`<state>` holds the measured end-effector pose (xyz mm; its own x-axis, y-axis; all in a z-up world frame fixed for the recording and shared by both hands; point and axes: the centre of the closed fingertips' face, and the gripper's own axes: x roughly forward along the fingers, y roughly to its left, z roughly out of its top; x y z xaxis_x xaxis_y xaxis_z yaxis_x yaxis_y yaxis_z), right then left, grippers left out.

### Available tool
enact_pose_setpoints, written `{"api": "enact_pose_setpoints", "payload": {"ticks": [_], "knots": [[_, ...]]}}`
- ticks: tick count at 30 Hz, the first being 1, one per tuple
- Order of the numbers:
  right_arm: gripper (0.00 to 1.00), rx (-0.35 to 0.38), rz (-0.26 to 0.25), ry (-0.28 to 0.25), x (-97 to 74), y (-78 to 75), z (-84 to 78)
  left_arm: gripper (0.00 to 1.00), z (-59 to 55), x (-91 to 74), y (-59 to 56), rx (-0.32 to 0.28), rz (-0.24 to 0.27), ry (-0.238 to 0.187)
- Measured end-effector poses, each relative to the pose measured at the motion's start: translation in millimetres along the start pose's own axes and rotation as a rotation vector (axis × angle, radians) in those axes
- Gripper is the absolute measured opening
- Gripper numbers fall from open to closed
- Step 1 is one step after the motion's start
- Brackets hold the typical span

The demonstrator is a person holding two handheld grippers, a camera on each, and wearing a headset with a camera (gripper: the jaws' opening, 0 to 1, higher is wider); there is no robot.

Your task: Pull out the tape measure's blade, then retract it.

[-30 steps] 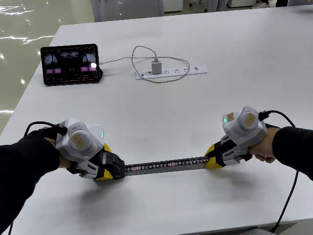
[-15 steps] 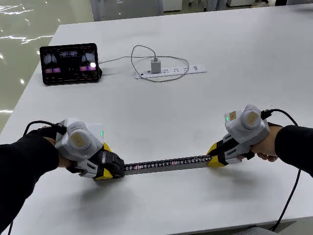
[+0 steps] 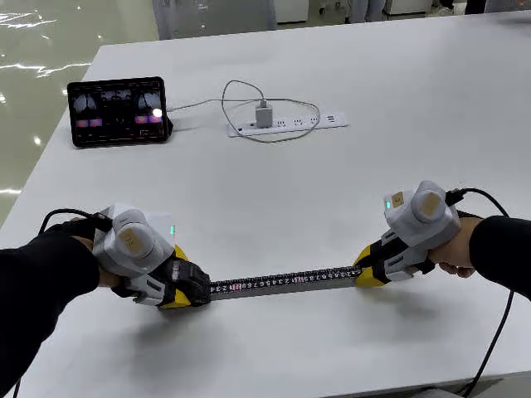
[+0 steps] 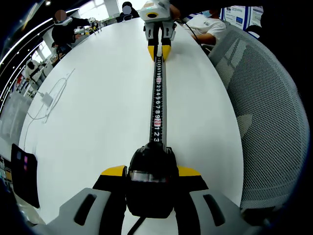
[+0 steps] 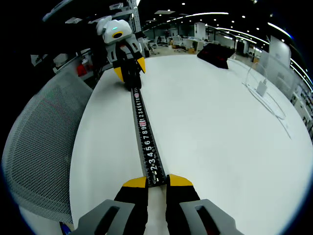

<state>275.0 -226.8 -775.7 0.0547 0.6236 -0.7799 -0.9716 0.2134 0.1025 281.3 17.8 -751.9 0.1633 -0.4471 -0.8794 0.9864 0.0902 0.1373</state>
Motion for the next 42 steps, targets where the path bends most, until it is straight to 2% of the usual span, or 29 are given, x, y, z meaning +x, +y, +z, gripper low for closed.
{"api": "enact_pose_setpoints", "payload": {"ticks": [18, 22, 35, 42], "knots": [[0.1, -0.02, -0.009, 0.013, 0.6, -3.5, -1.9, 0.32, 0.0, 0.1, 1.5, -0.008, 0.0, -0.018], [0.11, -0.054, -0.005, 0.046, 1.7, -2.8, -2.0, 0.33, 0.5, 0.5, 2.2, -0.01, -0.007, -0.03], [0.12, -0.096, 0.01, 0.086, 1.4, -3.1, -3.2, 0.33, 1.5, -0.4, 1.2, 0.008, -0.008, -0.013], [0.12, -0.08, 0.008, 0.096, 1.7, -2.1, -1.8, 0.33, 2.9, -1.1, 0.0, 0.002, -0.019, 0.012]]}}
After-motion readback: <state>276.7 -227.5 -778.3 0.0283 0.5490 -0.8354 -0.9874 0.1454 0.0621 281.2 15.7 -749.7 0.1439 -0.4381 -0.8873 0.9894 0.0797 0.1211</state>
